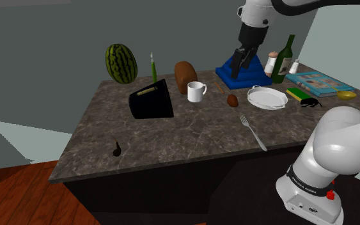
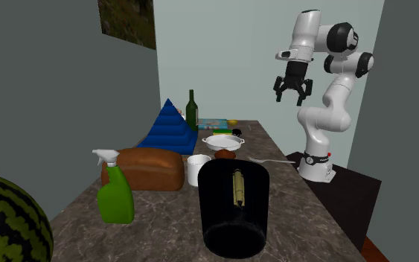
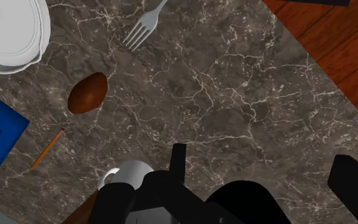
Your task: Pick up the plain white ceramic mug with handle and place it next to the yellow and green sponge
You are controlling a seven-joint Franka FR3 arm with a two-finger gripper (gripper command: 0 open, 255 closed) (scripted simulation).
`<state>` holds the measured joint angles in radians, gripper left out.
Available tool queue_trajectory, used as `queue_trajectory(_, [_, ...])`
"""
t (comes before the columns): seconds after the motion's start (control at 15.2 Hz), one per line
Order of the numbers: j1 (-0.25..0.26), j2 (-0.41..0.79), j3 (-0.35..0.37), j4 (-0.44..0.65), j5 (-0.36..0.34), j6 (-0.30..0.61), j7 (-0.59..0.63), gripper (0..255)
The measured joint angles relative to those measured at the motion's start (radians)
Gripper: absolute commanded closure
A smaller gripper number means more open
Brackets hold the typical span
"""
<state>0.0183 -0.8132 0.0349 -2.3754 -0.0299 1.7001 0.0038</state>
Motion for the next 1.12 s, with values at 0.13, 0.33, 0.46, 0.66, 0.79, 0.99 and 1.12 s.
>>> queue_trajectory(0.13, [-0.003, 0.014, -0.007, 0.0, -0.004, 0.012, -0.006, 0])
queue_trajectory(0.33, [-0.01, 0.095, -0.019, 0.004, -0.009, 0.081, -0.013, 0])
queue_trajectory(0.46, [-0.017, 0.167, -0.034, 0.023, -0.014, 0.128, -0.026, 0])
queue_trajectory(0.66, [-0.023, 0.288, -0.049, 0.071, -0.017, 0.192, -0.037, 0])
queue_trajectory(0.79, [-0.03, 0.362, -0.065, 0.097, -0.02, 0.234, -0.052, 0])
queue_trajectory(0.99, [-0.036, 0.471, -0.081, 0.143, -0.018, 0.288, -0.068, 0])
queue_trajectory(1.12, [-0.04, 0.55, -0.092, 0.18, -0.014, 0.323, -0.08, 0])
